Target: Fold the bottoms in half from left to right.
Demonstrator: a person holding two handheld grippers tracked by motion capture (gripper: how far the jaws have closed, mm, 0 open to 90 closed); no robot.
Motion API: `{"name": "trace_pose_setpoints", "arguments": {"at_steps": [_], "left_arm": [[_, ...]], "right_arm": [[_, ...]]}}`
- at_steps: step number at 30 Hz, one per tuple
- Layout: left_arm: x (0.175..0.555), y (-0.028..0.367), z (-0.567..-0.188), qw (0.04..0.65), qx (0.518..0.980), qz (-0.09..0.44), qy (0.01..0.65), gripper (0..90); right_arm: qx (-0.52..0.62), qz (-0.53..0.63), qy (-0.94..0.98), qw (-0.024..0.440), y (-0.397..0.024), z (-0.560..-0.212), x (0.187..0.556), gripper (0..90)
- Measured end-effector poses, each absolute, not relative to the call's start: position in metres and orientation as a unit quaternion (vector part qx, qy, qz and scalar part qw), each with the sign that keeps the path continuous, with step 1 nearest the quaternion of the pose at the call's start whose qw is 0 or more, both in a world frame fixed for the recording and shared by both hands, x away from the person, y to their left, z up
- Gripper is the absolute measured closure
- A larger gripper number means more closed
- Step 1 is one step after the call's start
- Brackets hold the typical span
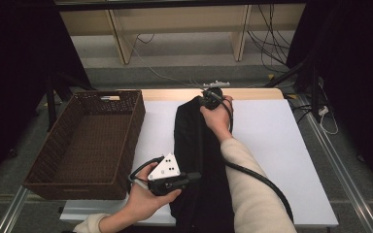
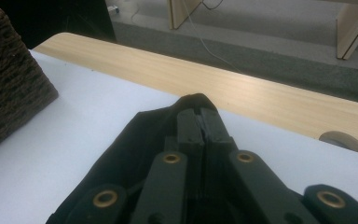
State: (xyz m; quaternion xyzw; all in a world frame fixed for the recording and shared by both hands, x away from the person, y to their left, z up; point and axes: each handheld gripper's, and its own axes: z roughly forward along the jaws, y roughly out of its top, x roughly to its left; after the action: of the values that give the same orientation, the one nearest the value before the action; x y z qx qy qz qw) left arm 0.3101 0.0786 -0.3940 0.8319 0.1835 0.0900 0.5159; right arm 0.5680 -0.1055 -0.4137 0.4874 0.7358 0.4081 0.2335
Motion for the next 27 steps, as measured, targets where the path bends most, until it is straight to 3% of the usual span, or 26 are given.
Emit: {"name": "trace_pose_setpoints", "arguments": {"at_steps": [27], "left_arm": [[0.316, 0.056, -0.403, 0.514, 0.836, 0.078, 0.173, 89.2]], "right_arm": [[0.502, 0.397, 0.733, 0.23, -0.117, -0.43, 0.569, 88.4]]}}
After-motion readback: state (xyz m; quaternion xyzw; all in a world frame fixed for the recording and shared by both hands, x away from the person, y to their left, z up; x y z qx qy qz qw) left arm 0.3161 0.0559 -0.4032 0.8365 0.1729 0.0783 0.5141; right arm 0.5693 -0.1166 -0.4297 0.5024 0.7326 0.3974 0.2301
